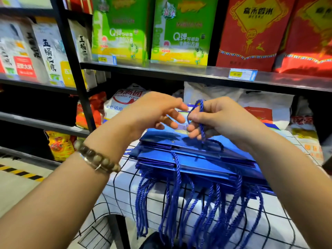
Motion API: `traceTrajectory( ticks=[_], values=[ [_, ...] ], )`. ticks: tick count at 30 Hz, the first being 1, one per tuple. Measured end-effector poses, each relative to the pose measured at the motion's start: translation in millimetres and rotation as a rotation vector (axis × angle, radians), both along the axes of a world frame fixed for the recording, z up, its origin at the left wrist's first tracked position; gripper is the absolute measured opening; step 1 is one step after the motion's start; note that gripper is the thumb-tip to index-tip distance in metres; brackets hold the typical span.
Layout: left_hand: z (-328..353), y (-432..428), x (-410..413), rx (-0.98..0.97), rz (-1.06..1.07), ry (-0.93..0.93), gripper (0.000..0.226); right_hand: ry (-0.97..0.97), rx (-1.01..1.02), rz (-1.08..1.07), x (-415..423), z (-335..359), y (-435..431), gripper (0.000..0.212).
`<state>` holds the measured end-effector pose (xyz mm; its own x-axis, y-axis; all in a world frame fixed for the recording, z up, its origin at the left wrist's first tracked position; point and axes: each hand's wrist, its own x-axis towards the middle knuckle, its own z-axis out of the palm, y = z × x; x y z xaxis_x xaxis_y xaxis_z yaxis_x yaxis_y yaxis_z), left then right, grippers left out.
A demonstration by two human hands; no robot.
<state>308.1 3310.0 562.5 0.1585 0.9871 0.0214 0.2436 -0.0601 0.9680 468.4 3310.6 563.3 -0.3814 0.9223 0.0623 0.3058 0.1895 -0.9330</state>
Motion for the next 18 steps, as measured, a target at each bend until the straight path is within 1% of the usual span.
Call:
traceTrajectory(
  ticks=[3, 4, 7, 10, 13, 16, 18],
  values=[
    [-11, -15, -7, 0.042, 0.016, 0.169, 0.027, 0.079, 0.051, -0.066, -10, -4, 8, 0.015],
    [-13, -18, -9, 0.049, 0.030, 0.192, 0.029, 0.124, 0.065, -0.092, -15, -5, 9, 0.016],
    [-19, -19, -11, 0.051, 0.054, 0.176, 0.035, 0.229, 0.091, -0.133, -28, -7, 12, 0.019],
    [-23, -17, -11, 0.063, 0.049, 0.237, 0.027, 0.273, 0.108, -0.149, -40, -8, 13, 0.021],
    [-29, -17, -10, 0.094, 0.046, 0.254, 0.019, 0.214, 0.116, -0.152, -45, -11, 14, 0.019],
    [-33, -16, -15, 0.136, 0.115, 0.173, 0.018, 0.025, 0.140, -0.133, -42, -16, 16, 0.011],
    [-36, -14, -19, 0.184, 0.174, 0.156, 0.020, -0.074, 0.164, -0.114, -39, -18, 15, 0.014]
  ],
)
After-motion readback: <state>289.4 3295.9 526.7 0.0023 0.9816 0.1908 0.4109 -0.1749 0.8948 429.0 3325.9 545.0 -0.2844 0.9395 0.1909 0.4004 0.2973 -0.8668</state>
